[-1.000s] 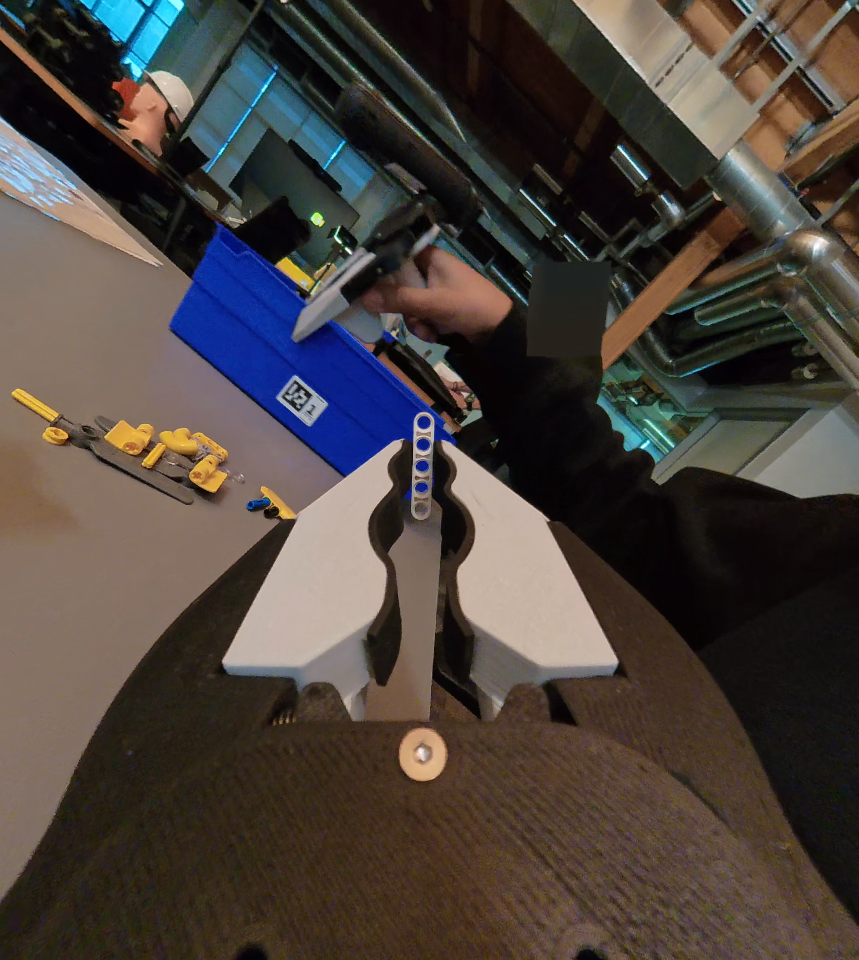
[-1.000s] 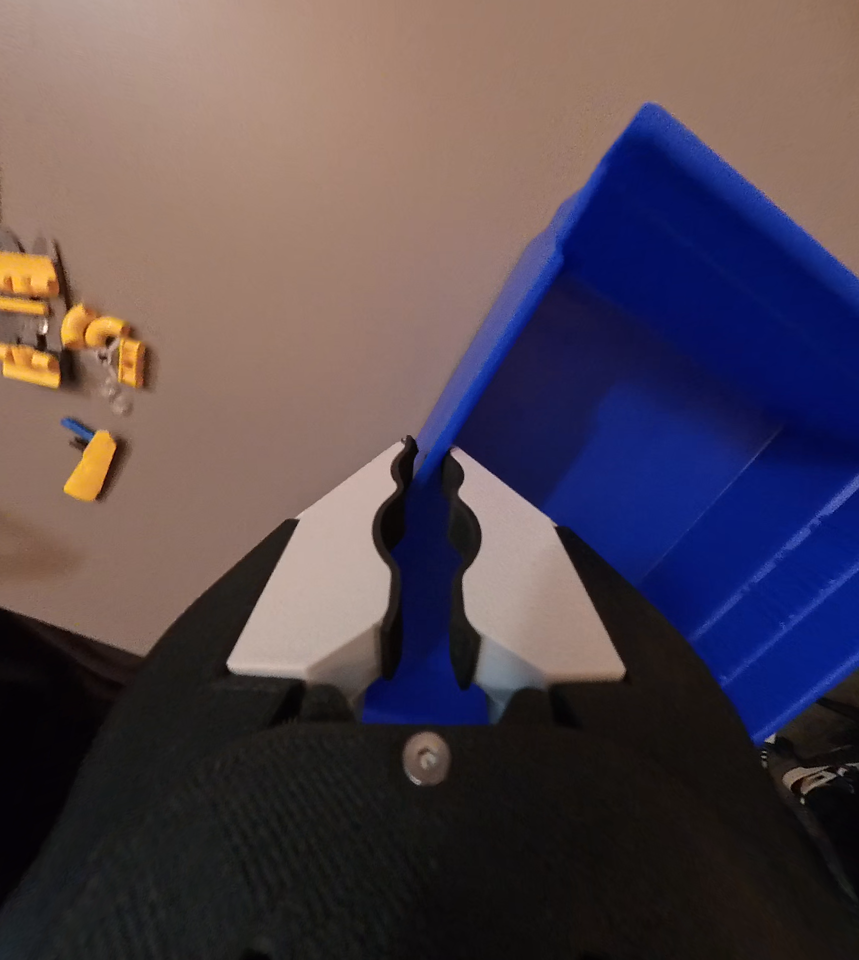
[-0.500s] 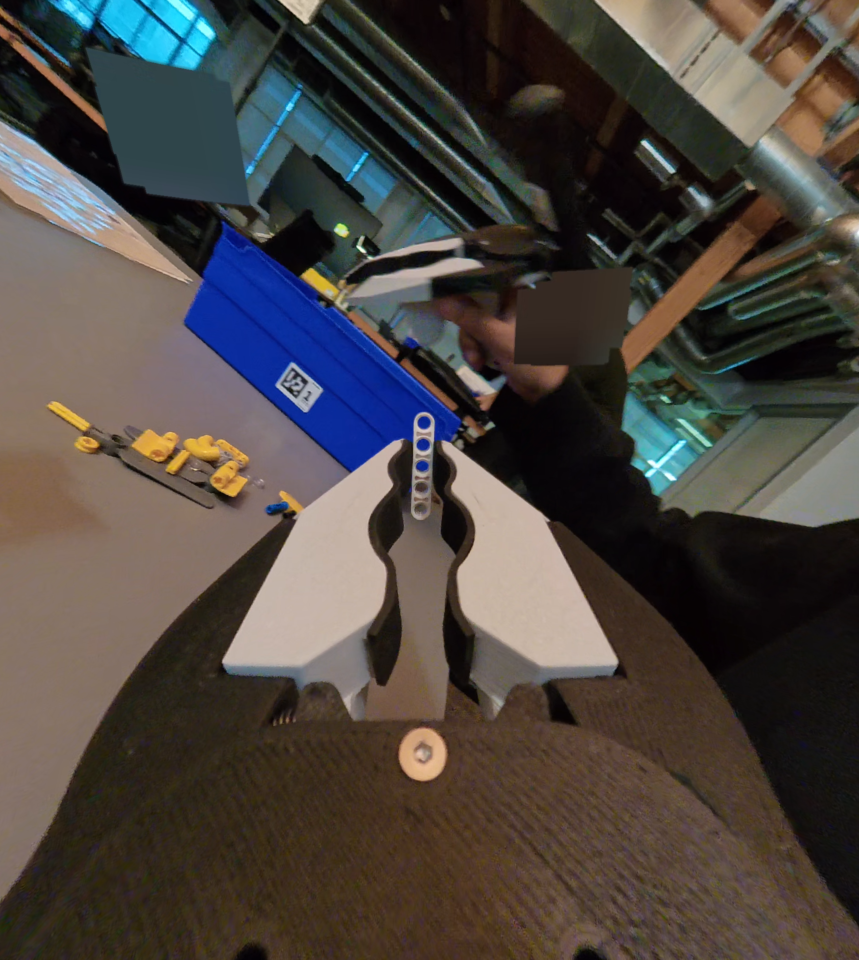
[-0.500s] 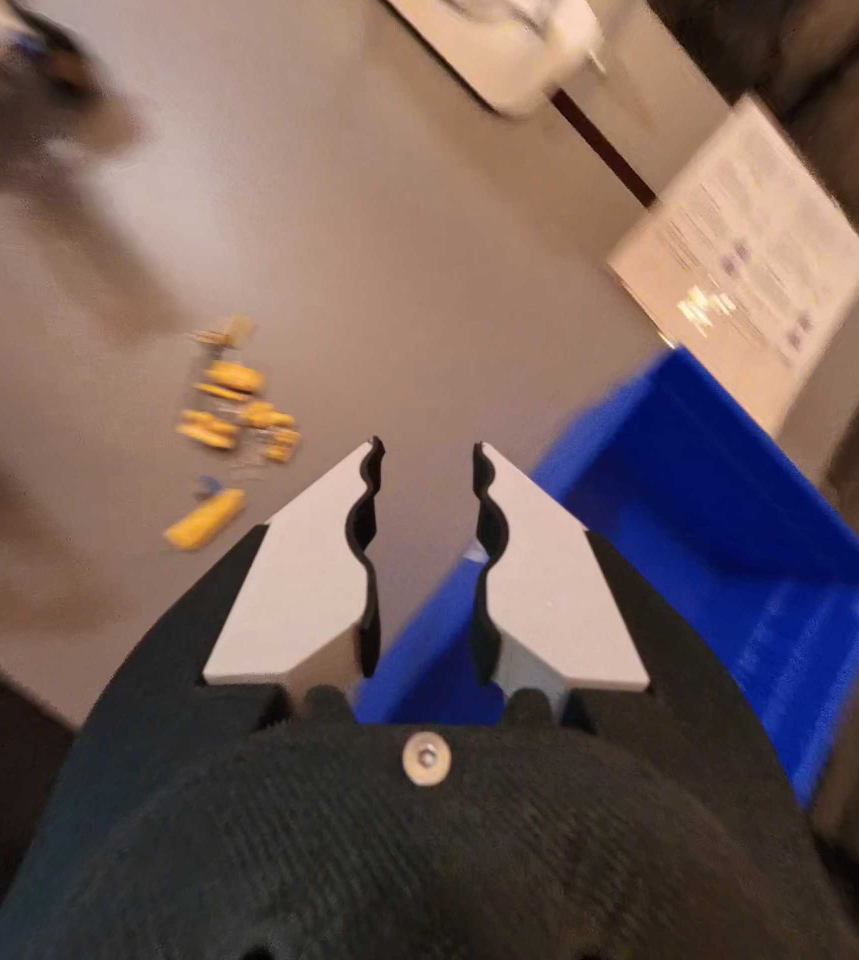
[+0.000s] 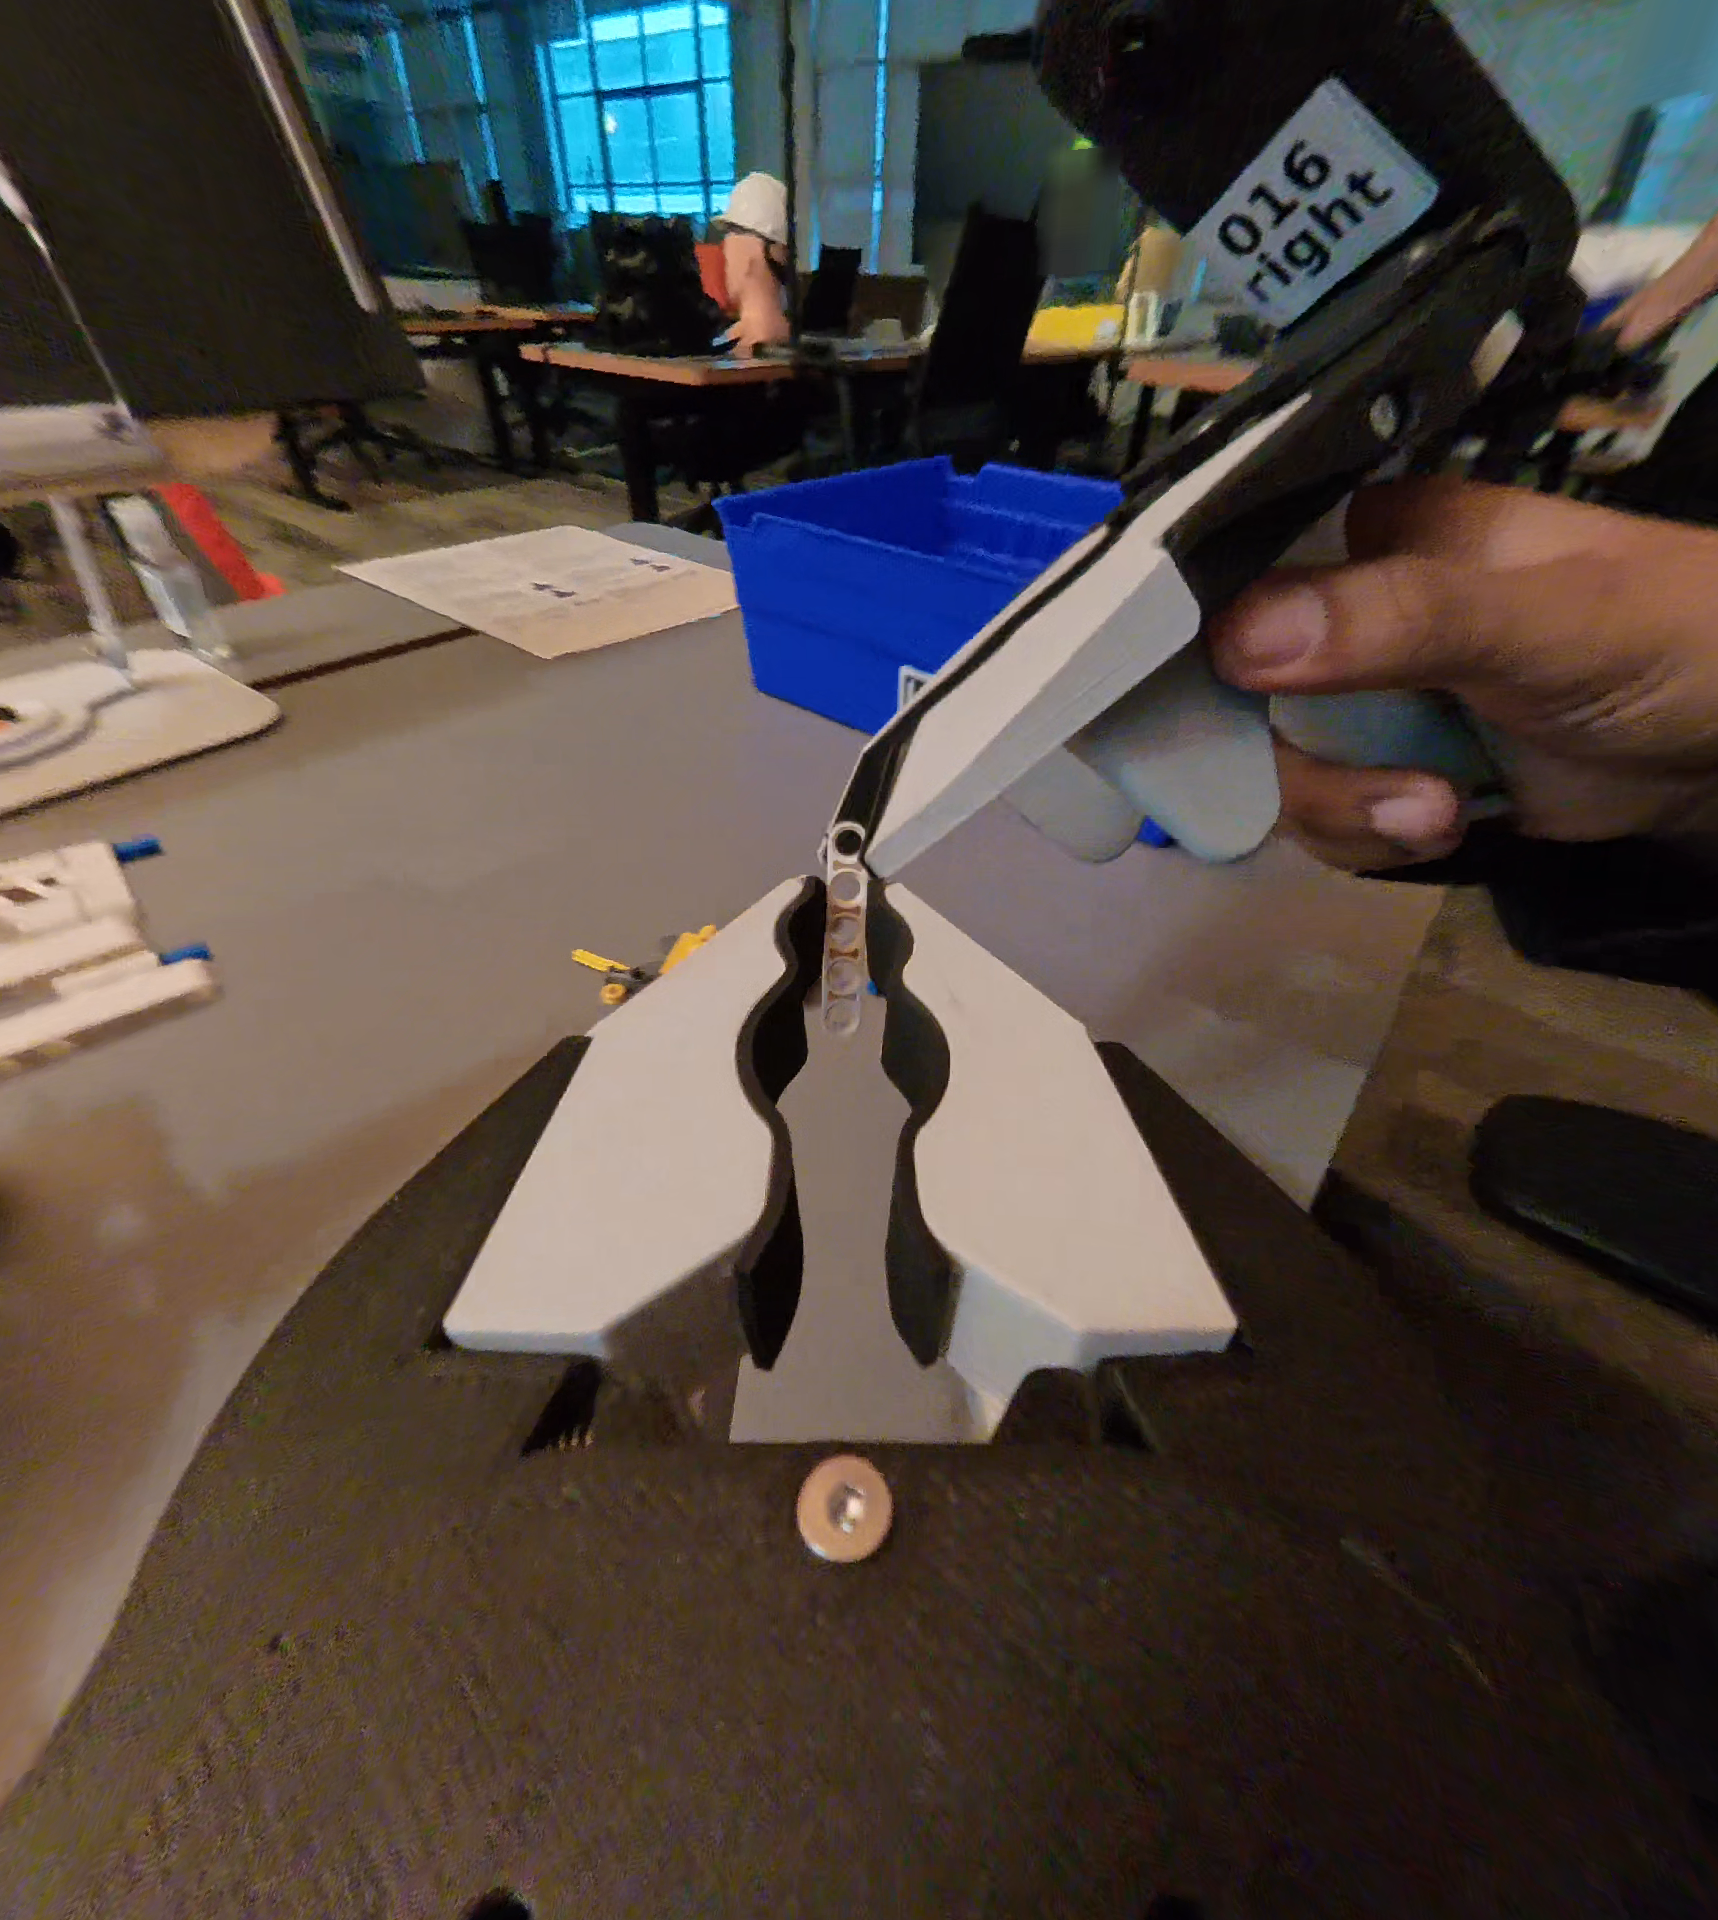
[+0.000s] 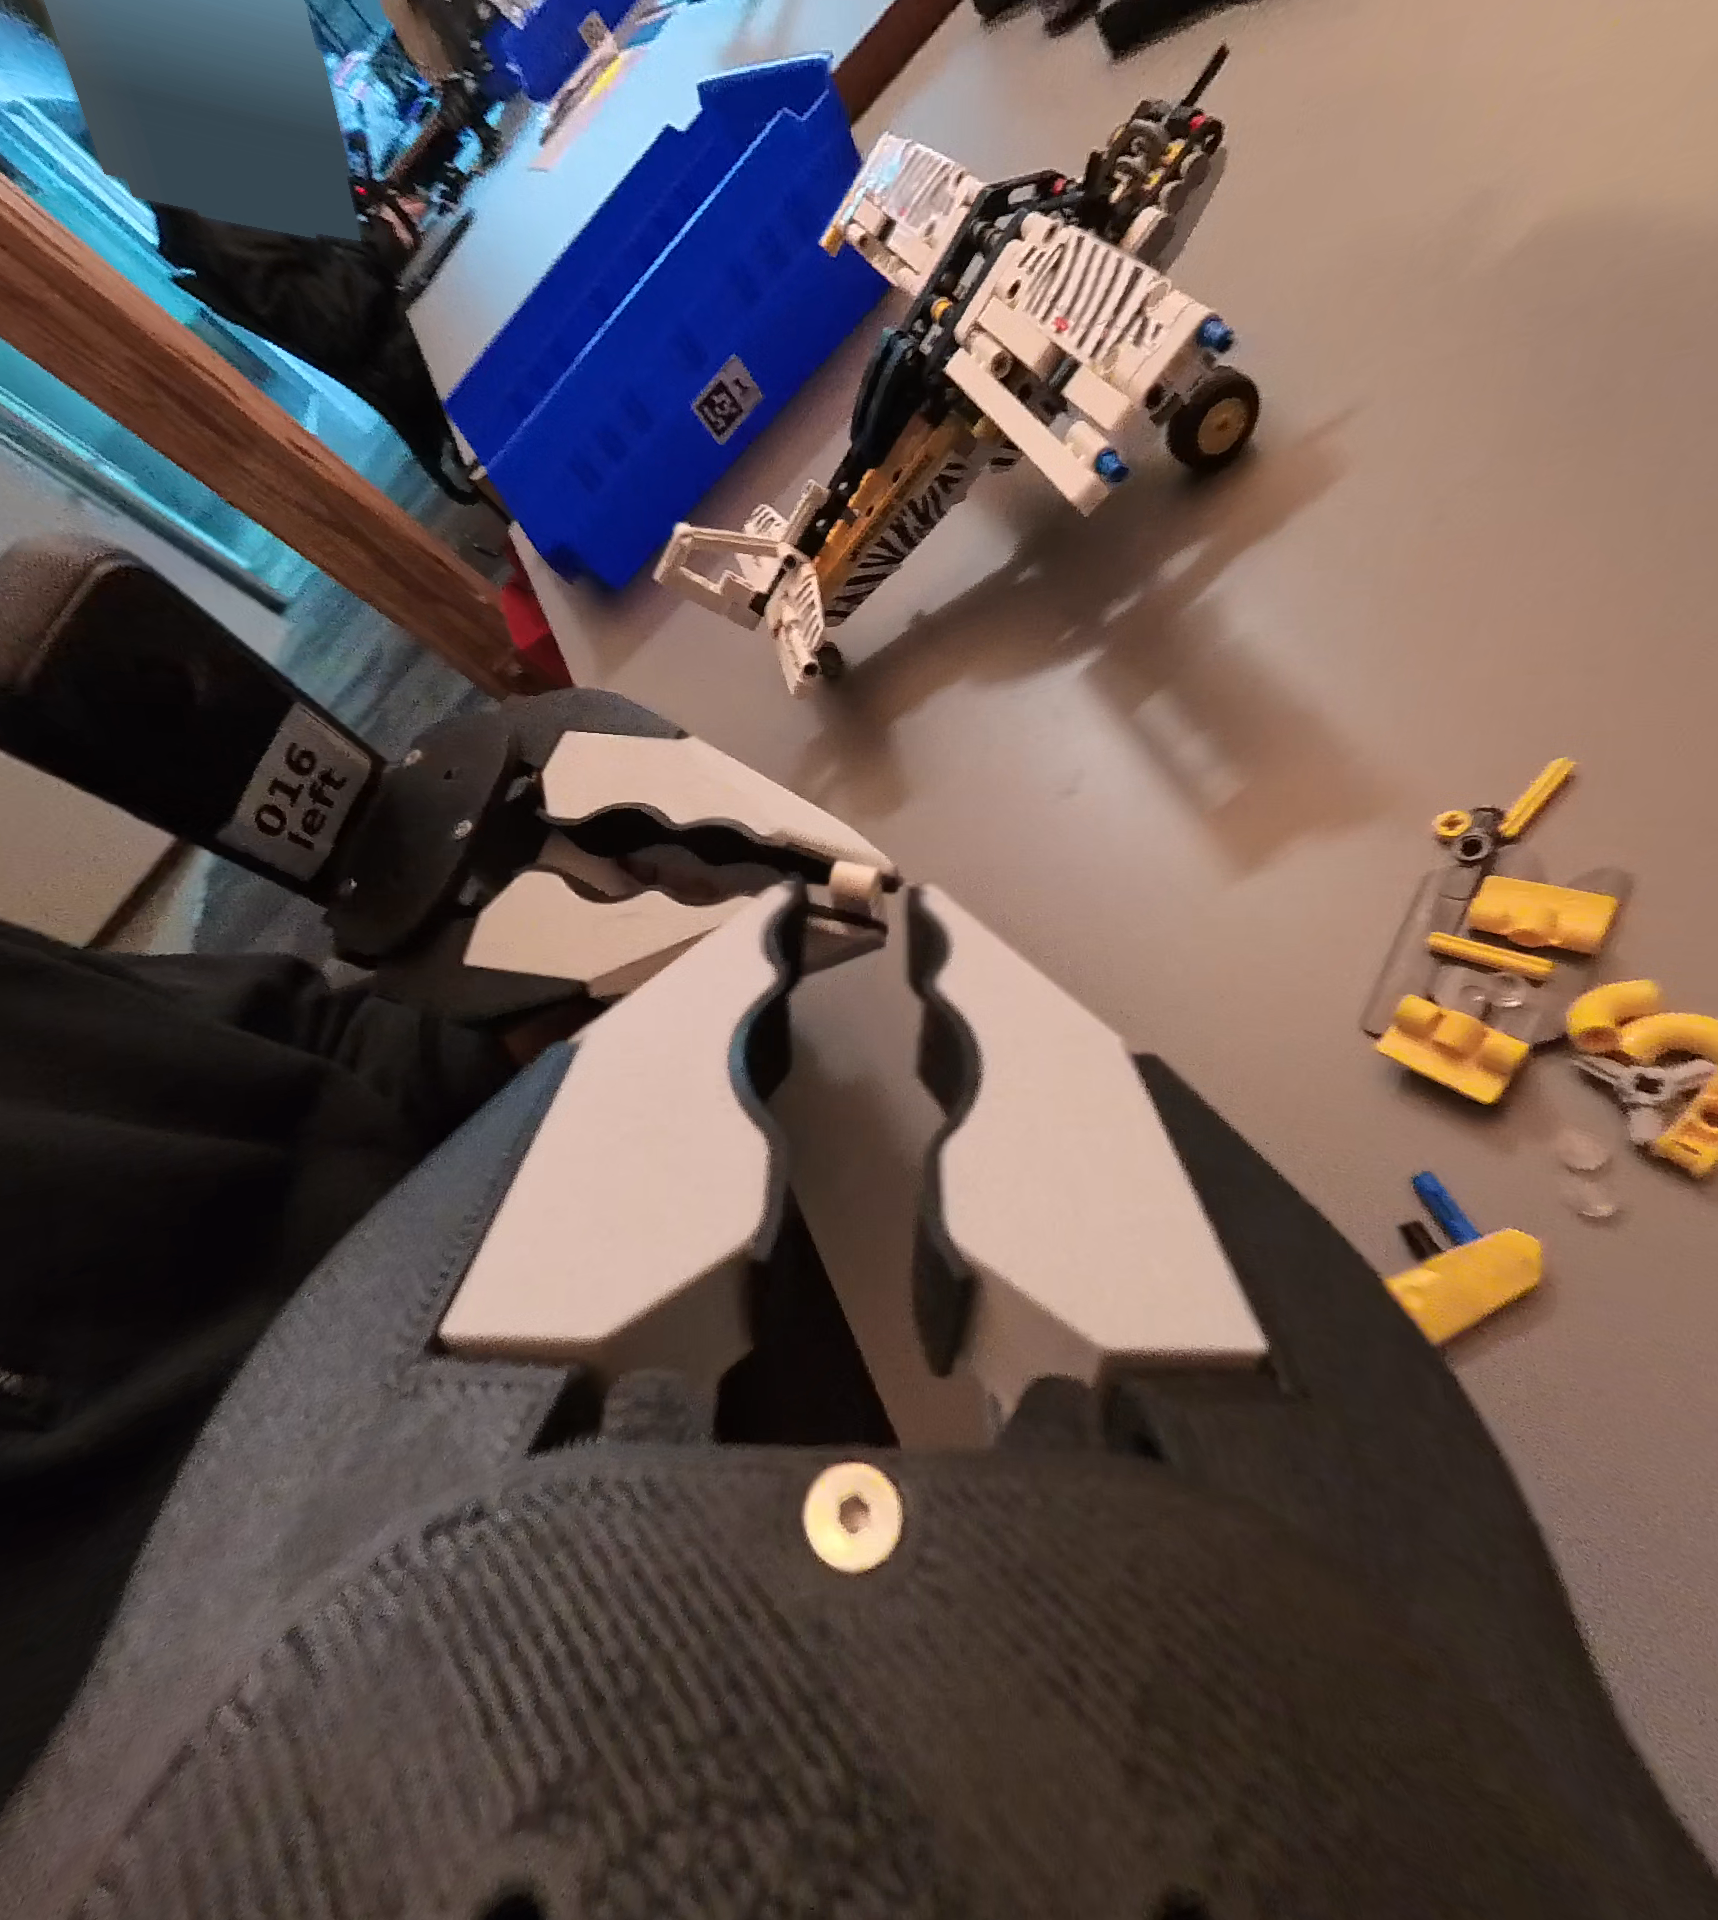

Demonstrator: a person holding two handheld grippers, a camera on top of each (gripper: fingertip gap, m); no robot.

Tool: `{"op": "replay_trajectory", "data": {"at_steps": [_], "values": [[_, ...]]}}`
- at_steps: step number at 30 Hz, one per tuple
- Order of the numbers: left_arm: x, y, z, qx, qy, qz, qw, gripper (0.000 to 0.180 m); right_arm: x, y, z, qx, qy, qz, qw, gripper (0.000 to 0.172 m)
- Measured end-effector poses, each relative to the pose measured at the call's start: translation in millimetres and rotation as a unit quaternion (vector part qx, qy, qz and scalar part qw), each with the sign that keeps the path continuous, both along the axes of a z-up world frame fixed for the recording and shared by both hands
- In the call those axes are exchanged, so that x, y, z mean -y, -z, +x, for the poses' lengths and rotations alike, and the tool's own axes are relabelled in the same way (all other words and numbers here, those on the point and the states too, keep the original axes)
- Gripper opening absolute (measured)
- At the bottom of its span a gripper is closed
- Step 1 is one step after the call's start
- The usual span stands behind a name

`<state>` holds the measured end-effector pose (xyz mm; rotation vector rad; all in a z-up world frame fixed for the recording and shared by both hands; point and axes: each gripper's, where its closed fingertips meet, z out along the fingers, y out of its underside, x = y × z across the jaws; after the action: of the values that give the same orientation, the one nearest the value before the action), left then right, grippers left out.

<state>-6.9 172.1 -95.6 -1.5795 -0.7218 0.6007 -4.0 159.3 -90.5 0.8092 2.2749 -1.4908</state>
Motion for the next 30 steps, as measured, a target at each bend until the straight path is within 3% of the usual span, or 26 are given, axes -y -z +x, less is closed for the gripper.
{"op": "replay_trajectory", "data": {"at_steps": [1, 7, 11, 14, 19, 26, 30], "values": [[1, 1, 0, -0.012, -0.008, -0.021, 1.0, 0.003, 1, 0, 1, 0.004, -0.004, -0.006, 1.0, 0.006], [-1, 7, 1, -0.051, -0.01, -0.082, 0.995, 0.003, 2, 1, 1, 0.031, -0.007, -0.025, 0.999, 0.013], [-2, 13, 1, -0.053, -0.001, -0.091, 0.994, 0.003, 2, 8, -3, 0.051, -0.004, -0.033, 0.998, 0.006], [3, 14, -1, -0.048, 0.005, -0.05, 0.998, 0.005, -2, 10, -14, 0.044, 0.022, -0.04, 0.998, 0.006], [24, 5, -10, -0.049, -0.016, 0.009, 0.999, 0.018, -34, 27, -71, -0.045, 0.147, 0.01, 0.988, 0.006], [26, 2, -8, -0.051, -0.005, 0.029, 0.998, 0.018, -34, 75, -96, 0.039, 0.177, 0.026, 0.983, 0.006], [26, 1, -8, -0.052, -0.003, 0.032, 0.998, 0.012, -41, 80, -105, 0.049, 0.205, 0.008, 0.978, 0.014]]}}
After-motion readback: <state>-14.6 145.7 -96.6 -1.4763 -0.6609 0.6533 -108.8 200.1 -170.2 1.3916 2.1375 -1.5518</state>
